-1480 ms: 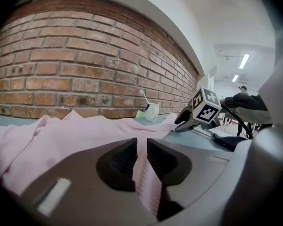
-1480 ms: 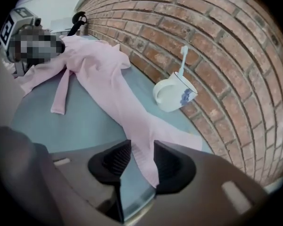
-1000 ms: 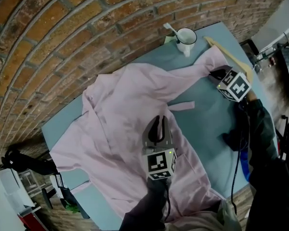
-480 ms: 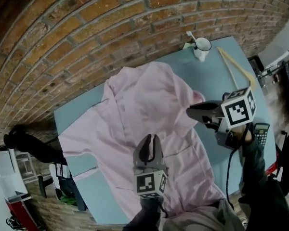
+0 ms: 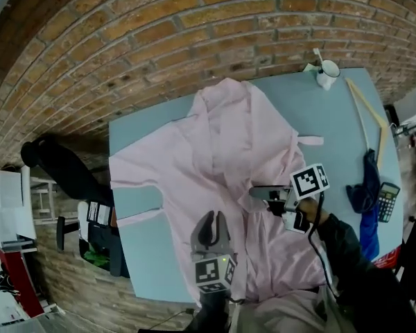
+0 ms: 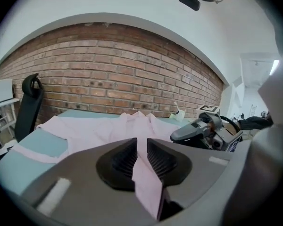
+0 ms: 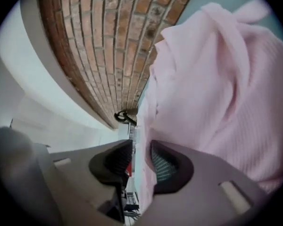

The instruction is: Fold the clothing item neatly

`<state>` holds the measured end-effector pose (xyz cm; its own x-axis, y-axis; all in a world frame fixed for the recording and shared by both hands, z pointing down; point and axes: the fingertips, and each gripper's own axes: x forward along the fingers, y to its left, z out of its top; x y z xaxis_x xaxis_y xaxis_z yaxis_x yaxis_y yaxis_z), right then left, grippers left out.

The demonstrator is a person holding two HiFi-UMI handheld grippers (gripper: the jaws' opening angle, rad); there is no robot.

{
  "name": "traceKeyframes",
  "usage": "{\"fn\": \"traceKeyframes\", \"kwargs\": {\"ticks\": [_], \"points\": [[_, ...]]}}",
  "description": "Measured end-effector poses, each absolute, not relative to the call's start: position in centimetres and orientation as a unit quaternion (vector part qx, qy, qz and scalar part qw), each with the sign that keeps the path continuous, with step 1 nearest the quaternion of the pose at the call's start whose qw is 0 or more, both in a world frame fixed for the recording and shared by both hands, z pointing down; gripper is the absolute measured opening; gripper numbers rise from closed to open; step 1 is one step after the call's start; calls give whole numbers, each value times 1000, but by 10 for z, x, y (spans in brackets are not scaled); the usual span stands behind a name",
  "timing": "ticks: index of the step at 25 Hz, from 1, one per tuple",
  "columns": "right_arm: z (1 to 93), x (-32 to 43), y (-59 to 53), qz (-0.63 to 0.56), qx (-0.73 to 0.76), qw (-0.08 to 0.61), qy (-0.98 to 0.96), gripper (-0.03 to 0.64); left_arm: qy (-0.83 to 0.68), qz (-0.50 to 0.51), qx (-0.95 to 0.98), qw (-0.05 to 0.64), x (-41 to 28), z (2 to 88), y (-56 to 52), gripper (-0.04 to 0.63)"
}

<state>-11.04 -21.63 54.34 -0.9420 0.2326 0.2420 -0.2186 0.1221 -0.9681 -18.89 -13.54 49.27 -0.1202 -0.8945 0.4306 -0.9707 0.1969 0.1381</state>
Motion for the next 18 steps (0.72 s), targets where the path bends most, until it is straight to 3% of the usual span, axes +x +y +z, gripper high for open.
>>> {"fn": "traceKeyframes", "kwargs": {"ticks": [2,5,9,12,14,18], "points": [[550,-103,-211,696,9,139,-705,161,-750,92,618,217,-191,495,-119,72],[544,-79,-196,686,6,150,-712,167,-759,91,607,219,-188,499,-102,72],[513,-51,-182,536,29,214,-816,164,-767,87,597,219,-178,500,-86,72],[480,-65,-177,474,21,151,-867,164,-775,85,589,215,-173,498,-75,72],[504,-79,-181,481,34,143,-864,164,-781,79,583,211,-173,498,-68,72],[598,-94,-177,554,83,225,-798,164,-796,45,562,222,-199,499,-54,72]]}}
